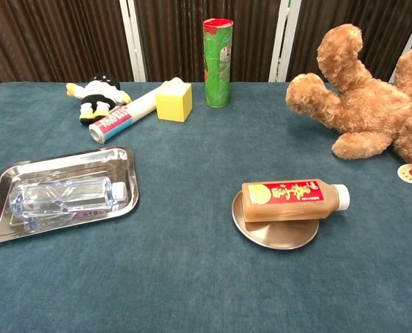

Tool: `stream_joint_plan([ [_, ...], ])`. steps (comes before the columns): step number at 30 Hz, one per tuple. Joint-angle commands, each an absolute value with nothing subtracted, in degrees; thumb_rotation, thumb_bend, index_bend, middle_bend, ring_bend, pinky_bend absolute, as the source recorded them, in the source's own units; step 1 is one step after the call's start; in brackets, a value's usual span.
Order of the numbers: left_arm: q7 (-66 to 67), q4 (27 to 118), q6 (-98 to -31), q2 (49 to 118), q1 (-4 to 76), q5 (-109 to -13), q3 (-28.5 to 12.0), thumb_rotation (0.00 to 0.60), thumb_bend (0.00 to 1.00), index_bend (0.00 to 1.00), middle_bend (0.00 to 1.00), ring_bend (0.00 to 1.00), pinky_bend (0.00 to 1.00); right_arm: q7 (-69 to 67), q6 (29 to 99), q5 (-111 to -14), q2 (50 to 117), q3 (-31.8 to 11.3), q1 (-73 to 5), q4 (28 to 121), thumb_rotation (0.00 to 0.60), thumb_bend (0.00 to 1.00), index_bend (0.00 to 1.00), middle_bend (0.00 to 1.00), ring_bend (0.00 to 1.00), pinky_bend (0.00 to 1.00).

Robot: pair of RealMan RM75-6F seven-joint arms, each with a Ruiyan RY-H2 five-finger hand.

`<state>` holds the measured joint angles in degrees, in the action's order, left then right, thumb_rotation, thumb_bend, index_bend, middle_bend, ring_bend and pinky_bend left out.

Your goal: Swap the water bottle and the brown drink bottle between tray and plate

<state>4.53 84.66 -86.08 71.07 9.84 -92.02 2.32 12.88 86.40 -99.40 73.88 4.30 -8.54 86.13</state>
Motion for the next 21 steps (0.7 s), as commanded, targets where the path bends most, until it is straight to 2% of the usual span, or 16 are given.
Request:
stream_joint_plan([
  [1, 4.34, 84.94, -85.75, 71.08, 9.87, -92.60, 2.62, 0.600, 0.38, 0.00, 0.00, 0.00, 0.02, 12.74, 86.33, -99.64, 73.69, 4.43, -8.45, 86.37, 0.600, 0.17, 0.00, 0.00, 0.00, 0.00],
  [6, 0.77, 84.54, -85.38, 72.13, 10.75, -95.58, 3.41, 0.600, 0.38, 0.00, 0.00, 0.00, 0.02, 11.91, 86.27, -100.12, 72.78, 4.86, -8.18, 87.31, 0.600, 0.16, 0.00, 0.00, 0.00, 0.00],
  [9, -4.21, 82.64, -81.34, 74.20, 13.17, -96.30, 3.78, 0.600, 0.38, 0.00, 0.00, 0.00, 0.03, 11.77, 86.07, -100.43, 72.53, 5.01, -8.10, 87.44, 0.600, 0.16, 0.00, 0.00, 0.00, 0.00],
  [14, -4.27, 78.29, -73.72, 78.68, 17.53, -93.11, 1.33, 0.600, 0.38, 0.00, 0.00, 0.00, 0.03, 11.45, 84.69, -100.32, 72.32, 5.22, -8.36, 87.79, 0.600, 0.16, 0.00, 0.00, 0.00, 0.00],
  [20, -3.69, 76.04, -70.71, 81.58, 19.54, -91.17, -0.25, 0.600, 0.38, 0.00, 0.00, 0.00, 0.03, 11.04, 84.10, -100.07, 72.04, 5.15, -8.48, 88.08, 0.600, 0.16, 0.00, 0.00, 0.00, 0.00],
  [21, -3.27, 74.56, -67.64, 83.48, 21.25, -89.65, -1.25, 0.600, 0.38, 0.00, 0.00, 0.00, 0.03, 10.83, 83.70, -99.69, 71.94, 5.01, -8.59, 88.13, 0.600, 0.16, 0.00, 0.00, 0.00, 0.00],
])
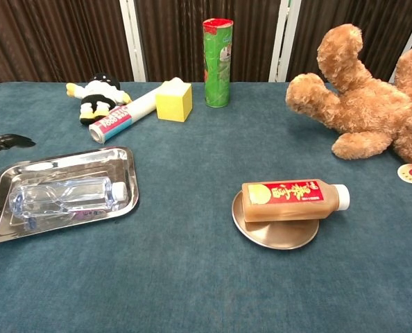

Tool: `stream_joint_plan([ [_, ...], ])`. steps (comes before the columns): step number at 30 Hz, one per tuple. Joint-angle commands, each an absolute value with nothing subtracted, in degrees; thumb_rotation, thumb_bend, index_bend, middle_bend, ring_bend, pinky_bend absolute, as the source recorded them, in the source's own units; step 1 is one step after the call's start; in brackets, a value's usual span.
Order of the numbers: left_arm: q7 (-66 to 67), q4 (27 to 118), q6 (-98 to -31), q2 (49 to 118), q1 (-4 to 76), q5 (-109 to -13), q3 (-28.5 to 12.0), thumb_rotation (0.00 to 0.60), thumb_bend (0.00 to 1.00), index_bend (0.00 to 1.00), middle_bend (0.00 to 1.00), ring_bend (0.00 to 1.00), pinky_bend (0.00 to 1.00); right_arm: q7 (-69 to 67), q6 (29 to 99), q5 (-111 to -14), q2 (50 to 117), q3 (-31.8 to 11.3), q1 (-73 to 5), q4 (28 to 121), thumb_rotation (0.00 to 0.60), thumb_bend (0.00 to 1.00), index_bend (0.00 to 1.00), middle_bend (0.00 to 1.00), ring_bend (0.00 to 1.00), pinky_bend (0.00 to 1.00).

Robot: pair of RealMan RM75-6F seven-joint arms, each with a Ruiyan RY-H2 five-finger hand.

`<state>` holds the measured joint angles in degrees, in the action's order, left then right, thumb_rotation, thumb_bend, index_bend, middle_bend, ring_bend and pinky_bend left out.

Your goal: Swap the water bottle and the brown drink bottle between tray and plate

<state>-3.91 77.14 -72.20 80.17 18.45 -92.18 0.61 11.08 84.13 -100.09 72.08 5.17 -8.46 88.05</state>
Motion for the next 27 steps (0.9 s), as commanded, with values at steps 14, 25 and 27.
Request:
stream_joint_plan([
  [14, 0.05, 68.41, -59.77, 88.74, 25.50, -83.07, -3.54, 0.600, 0.38, 0.15, 0.20, 0.16, 0.21, 10.80, 82.29, -98.44, 71.73, 4.29, -8.75, 88.52, 0.600, 0.16, 0.00, 0.00, 0.00, 0.00],
  [25, -1.95, 64.88, -61.22, 91.15, 27.28, -84.13, -3.98, 0.600, 0.39, 0.69, 0.81, 0.68, 0.71, 10.02, 81.17, -97.84, 71.21, 4.21, -8.93, 89.18, 0.600, 0.16, 0.00, 0.00, 0.00, 0.00],
  [27, -2.76, 64.21, -61.58, 91.68, 27.55, -84.04, -4.36, 0.600, 0.41, 0.74, 0.87, 0.73, 0.76, 9.98, 81.08, -97.70, 71.16, 4.15, -8.94, 89.25, 0.600, 0.16, 0.00, 0.00, 0.00, 0.00],
])
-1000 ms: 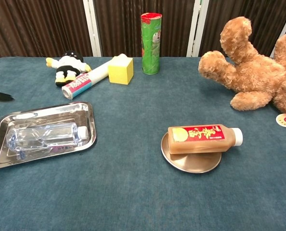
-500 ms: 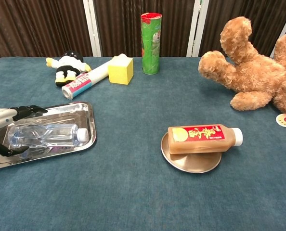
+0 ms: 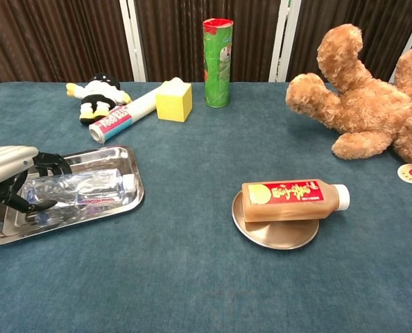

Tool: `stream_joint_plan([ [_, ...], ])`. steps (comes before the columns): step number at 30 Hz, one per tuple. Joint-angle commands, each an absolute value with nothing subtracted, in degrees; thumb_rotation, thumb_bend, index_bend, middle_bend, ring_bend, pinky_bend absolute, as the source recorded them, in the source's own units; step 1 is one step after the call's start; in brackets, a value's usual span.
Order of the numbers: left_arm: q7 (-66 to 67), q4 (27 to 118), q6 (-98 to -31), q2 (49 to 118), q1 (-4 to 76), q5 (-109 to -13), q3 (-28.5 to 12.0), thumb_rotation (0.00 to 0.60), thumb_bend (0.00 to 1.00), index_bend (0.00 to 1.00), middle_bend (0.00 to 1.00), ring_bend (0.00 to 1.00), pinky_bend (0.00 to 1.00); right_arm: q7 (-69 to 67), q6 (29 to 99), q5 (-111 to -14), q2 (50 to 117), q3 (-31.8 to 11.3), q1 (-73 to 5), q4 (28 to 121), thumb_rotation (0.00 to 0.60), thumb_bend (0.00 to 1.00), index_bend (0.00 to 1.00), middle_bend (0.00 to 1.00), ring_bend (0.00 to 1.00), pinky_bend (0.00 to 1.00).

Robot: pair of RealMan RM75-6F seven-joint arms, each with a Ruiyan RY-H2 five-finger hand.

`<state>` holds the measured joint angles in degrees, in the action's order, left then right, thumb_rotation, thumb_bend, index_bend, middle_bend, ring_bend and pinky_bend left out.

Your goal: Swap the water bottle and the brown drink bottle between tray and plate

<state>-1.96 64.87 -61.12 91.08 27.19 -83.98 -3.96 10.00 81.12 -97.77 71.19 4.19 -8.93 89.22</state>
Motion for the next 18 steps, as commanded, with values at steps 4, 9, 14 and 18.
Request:
stream_joint_plan([
  [4, -5.73, 62.64, -64.44, 92.84, 28.28, -84.86, -5.81, 0.600, 0.46, 0.81, 0.94, 0.80, 0.83, 9.97, 80.94, -97.46, 71.04, 4.04, -8.90, 89.45, 0.600, 0.16, 0.00, 0.00, 0.00, 0.00],
  [9, -7.33, 61.54, -65.89, 94.26, 31.63, -85.78, -8.69, 0.600, 0.46, 0.81, 0.96, 0.81, 0.84, 9.71, 80.47, -96.71, 70.88, 3.70, -8.99, 89.61, 0.600, 0.16, 0.00, 0.00, 0.00, 0.00],
  [14, -5.41, 59.28, -60.94, 98.24, 39.23, -84.81, -12.71, 0.600, 0.46, 0.81, 0.96, 0.81, 0.84, 9.44, 79.24, -95.41, 70.90, 3.17, -9.43, 89.61, 0.600, 0.16, 0.00, 0.00, 0.00, 0.00],
  [18, -4.53, 51.52, -56.99, 105.08, 46.69, -84.04, -15.66, 0.600, 0.46, 0.81, 0.95, 0.81, 0.83, 8.18, 77.30, -94.20, 70.43, 2.97, -10.18, 89.65, 0.600, 0.16, 0.00, 0.00, 0.00, 0.00],
])
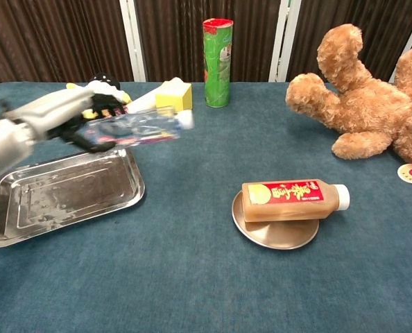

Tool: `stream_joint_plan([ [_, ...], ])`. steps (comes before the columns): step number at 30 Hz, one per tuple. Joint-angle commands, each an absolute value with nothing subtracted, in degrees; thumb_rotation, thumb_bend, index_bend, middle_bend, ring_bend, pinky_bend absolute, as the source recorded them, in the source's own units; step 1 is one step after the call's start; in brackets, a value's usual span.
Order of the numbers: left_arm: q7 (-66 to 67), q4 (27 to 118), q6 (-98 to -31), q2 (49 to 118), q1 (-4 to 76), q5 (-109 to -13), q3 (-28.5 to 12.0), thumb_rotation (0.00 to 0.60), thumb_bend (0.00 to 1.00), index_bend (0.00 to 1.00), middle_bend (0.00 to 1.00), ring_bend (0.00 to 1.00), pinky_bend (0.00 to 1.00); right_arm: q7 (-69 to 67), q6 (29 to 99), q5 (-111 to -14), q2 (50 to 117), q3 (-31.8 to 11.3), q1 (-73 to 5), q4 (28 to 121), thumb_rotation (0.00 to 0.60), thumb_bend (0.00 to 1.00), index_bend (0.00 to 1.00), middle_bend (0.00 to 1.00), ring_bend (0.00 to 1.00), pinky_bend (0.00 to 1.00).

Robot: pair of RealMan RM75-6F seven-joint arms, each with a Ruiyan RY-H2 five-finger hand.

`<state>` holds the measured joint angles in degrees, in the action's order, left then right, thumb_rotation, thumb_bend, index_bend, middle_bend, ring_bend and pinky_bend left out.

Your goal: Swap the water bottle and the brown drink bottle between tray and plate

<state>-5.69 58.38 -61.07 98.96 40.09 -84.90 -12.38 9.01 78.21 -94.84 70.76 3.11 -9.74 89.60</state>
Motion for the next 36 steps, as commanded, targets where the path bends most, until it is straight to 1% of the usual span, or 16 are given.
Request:
stream_joint_plan([
  [1, -4.90, 48.44, -56.40, 107.29, 48.76, -83.76, -16.53, 0.600, 0.46, 0.81, 0.95, 0.81, 0.83, 7.40, 76.78, -93.79, 70.14, 2.86, -10.41, 89.72, 0.600, 0.16, 0.00, 0.00, 0.00, 0.00],
  [4, -7.37, 40.12, -55.41, 112.89, 53.23, -83.29, -17.85, 0.600, 0.46, 0.81, 0.94, 0.81, 0.83, 5.91, 75.67, -92.70, 69.61, 2.40, -10.97, 89.22, 0.600, 0.16, 0.00, 0.00, 0.00, 0.00],
  [10, -11.76, 24.82, -50.66, 121.61, 59.13, -83.52, -16.12, 0.600, 0.46, 0.78, 0.91, 0.78, 0.81, 4.27, 74.36, -91.41, 68.96, 2.07, -11.51, 88.42, 0.600, 0.16, 0.00, 0.00, 0.00, 0.00],
  [13, -13.15, 19.98, -47.91, 124.28, 60.62, -83.17, -15.33, 0.600, 0.45, 0.69, 0.84, 0.71, 0.70, 3.10, 74.78, -91.27, 68.23, 1.97, -11.37, 88.52, 0.600, 0.16, 0.00, 0.00, 0.00, 0.00],
  [15, -14.23, 18.39, -47.16, 125.12, 61.04, -83.22, -14.75, 0.600, 0.44, 0.54, 0.73, 0.62, 0.59, 2.46, 75.36, -91.34, 67.86, 1.88, -11.18, 88.58, 0.600, 0.16, 0.00, 0.00, 0.00, 0.00],
  [16, -15.12, 17.73, -47.03, 125.47, 61.13, -83.34, -14.32, 0.600, 0.44, 0.41, 0.64, 0.56, 0.54, 2.21, 75.67, -91.39, 67.69, 1.85, -11.07, 88.59, 0.600, 0.16, 0.00, 0.00, 0.00, 0.00],
  [17, -15.95, 17.48, -46.85, 125.60, 61.19, -83.34, -14.10, 0.600, 0.42, 0.23, 0.53, 0.47, 0.49, 2.09, 75.86, -91.47, 67.58, 1.86, -11.00, 88.61, 0.600, 0.16, 0.00, 0.00, 0.00, 0.00],
  [19, -18.26, 17.63, -46.32, 125.60, 61.25, -82.94, -14.03, 0.600, 0.40, 0.04, 0.37, 0.34, 0.40, 2.20, 76.07, -91.52, 67.41, 1.95, -10.84, 88.71, 0.600, 0.16, 0.00, 0.00, 0.00, 0.00],
  [20, -19.23, 17.90, -46.02, 125.43, 61.28, -82.72, -14.05, 0.600, 0.39, 0.00, 0.28, 0.26, 0.33, 2.37, 76.08, -91.52, 67.37, 2.00, -10.80, 88.81, 0.600, 0.16, 0.00, 0.00, 0.00, 0.00],
  [21, -19.93, 18.16, -45.91, 125.24, 61.28, -82.48, -14.12, 0.600, 0.38, 0.00, 0.22, 0.20, 0.29, 2.49, 76.08, -91.58, 67.33, 2.07, -10.77, 88.93, 0.600, 0.16, 0.00, 0.00, 0.00, 0.00],
  [23, -20.79, 18.95, -46.22, 124.66, 61.07, -82.24, -14.00, 0.600, 0.38, 0.00, 0.13, 0.12, 0.24, 2.60, 76.20, -91.78, 67.27, 2.20, -10.70, 89.22, 0.600, 0.16, 0.00, 0.00, 0.00, 0.00],
  [25, -20.35, 19.93, -46.91, 123.78, 60.62, -82.17, -13.70, 0.600, 0.37, 0.00, 0.08, 0.08, 0.21, 2.61, 76.33, -92.08, 67.24, 2.34, -10.66, 89.36, 0.600, 0.16, 0.00, 0.00, 0.00, 0.00],
  [29, -18.16, 23.75, -49.38, 121.18, 58.95, -81.67, -13.56, 0.600, 0.36, 0.00, 0.07, 0.07, 0.19, 2.66, 76.68, -93.05, 67.23, 2.82, -10.54, 89.65, 0.600, 0.16, 0.00, 0.00, 0.00, 0.00],
  [32, -16.21, 30.40, -51.68, 117.22, 56.24, -81.81, -12.59, 0.600, 0.35, 0.00, 0.09, 0.08, 0.20, 2.52, 76.87, -94.39, 67.30, 3.51, -10.52, 89.75, 0.600, 0.16, 0.00, 0.00, 0.00, 0.00],
  [35, -12.35, 43.05, -56.94, 109.29, 50.20, -83.57, -9.12, 0.600, 0.35, 0.00, 0.09, 0.08, 0.19, 1.68, 77.34, -96.31, 67.73, 4.29, -10.60, 89.73, 0.600, 0.16, 0.00, 0.00, 0.00, 0.00],
  [36, -10.32, 49.76, -60.18, 104.83, 46.86, -84.76, -6.96, 0.600, 0.35, 0.00, 0.09, 0.08, 0.19, 1.53, 77.66, -97.01, 68.26, 4.45, -10.60, 89.47, 0.600, 0.16, 0.00, 0.00, 0.00, 0.00],
])
